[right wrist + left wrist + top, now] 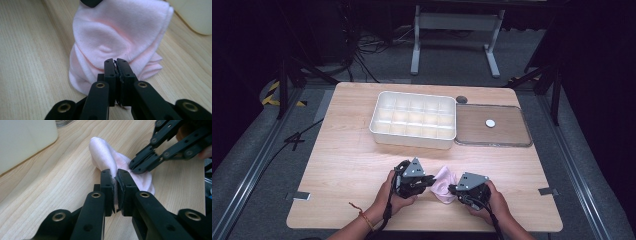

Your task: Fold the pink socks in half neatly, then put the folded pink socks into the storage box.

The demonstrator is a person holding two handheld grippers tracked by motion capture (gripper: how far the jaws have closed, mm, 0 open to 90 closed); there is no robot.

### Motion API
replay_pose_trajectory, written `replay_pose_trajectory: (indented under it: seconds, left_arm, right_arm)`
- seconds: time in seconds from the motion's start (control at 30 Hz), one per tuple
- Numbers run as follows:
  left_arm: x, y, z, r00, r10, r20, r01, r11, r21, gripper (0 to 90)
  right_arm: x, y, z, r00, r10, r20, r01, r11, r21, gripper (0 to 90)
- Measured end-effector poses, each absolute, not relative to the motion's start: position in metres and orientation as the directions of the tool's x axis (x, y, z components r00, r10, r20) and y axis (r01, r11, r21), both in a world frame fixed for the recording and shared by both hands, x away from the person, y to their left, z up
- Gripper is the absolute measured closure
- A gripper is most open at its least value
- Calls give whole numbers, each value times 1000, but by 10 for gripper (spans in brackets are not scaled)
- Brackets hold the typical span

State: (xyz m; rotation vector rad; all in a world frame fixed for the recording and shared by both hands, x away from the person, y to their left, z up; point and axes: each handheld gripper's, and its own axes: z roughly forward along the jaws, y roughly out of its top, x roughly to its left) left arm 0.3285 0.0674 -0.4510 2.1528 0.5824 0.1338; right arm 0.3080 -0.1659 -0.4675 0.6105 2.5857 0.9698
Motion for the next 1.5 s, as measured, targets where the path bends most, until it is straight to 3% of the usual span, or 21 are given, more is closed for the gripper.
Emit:
replay_pose_trajectory:
  seconds: [0.33,1.23,1.3,1.5]
  left_arm:
    - [324,55,-447,908,416,-46,293,-552,781,833]
    - [330,59,-449,906,420,-56,298,-538,789,825]
    - [330,59,-449,905,424,-47,296,-543,786,825]
    - [331,61,-452,898,438,-49,308,-546,779,828]
  right_arm:
    - [313,-165,-470,-856,501,-125,289,666,688,880]
    - [320,-164,-470,-846,515,-136,293,663,689,864]
    - [318,-165,-468,-849,508,-143,284,668,688,818]
    - [313,-180,-454,-828,542,-142,284,625,727,839]
